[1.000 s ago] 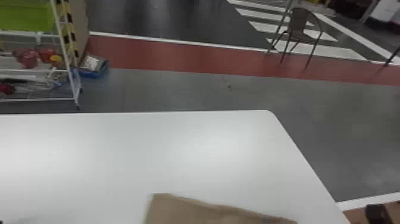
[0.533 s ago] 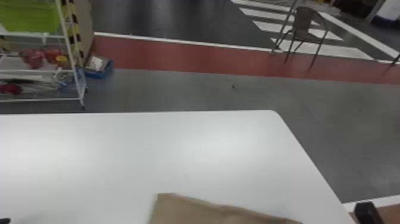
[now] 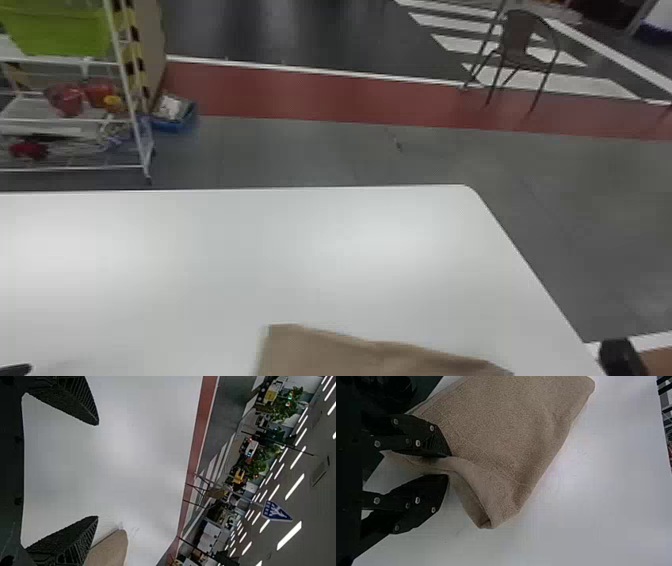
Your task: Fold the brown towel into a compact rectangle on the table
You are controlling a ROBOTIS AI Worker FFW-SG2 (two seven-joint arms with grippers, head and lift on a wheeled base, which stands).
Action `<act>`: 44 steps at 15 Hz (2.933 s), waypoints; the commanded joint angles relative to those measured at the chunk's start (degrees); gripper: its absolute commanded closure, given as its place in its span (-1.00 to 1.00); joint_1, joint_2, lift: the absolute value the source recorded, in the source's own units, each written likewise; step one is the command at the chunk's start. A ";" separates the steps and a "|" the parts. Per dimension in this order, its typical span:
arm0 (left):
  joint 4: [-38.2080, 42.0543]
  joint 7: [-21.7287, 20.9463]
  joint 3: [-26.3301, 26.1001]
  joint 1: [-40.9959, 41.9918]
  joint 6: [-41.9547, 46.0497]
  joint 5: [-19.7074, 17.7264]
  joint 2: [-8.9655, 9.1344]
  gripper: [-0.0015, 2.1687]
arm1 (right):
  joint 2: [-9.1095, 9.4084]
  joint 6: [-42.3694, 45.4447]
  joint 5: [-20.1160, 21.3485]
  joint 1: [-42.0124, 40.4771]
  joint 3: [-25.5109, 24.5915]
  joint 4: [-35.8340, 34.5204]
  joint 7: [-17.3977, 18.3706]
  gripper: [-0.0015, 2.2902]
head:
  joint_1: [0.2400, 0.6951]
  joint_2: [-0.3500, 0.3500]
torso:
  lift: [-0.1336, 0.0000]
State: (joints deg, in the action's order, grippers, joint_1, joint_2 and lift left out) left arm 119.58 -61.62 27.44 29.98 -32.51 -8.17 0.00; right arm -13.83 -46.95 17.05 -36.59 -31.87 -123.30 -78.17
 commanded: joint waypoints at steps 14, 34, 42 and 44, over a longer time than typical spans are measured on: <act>1.44 -0.87 -0.02 1.05 -0.15 -0.18 0.15 -0.97 | 3.20 -24.38 -12.48 18.30 -5.14 -8.54 -0.15 0.63 | 1.00 -0.66 | -0.83; 1.97 -1.48 -0.72 0.26 -0.85 -0.27 0.15 -0.97 | -0.05 -26.67 -7.03 10.22 1.28 -19.79 -0.15 0.62 | 1.00 -0.20 | -0.83; 2.32 -0.60 -1.07 0.17 -1.02 0.17 0.15 -0.97 | -9.37 -22.10 -6.59 9.87 12.18 -19.61 -0.15 0.62 | 1.00 -0.23 | -0.83; 2.15 -0.51 -1.07 -0.09 -1.02 0.17 0.15 -0.97 | -13.06 -21.04 -6.59 8.90 16.22 -20.14 -0.15 0.62 | 1.00 -0.09 | -0.83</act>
State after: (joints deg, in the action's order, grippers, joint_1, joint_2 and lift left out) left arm 121.90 -62.13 26.32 30.07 -33.57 -8.00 0.00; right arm -24.39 -68.50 10.47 -27.05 -18.35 -143.09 -78.13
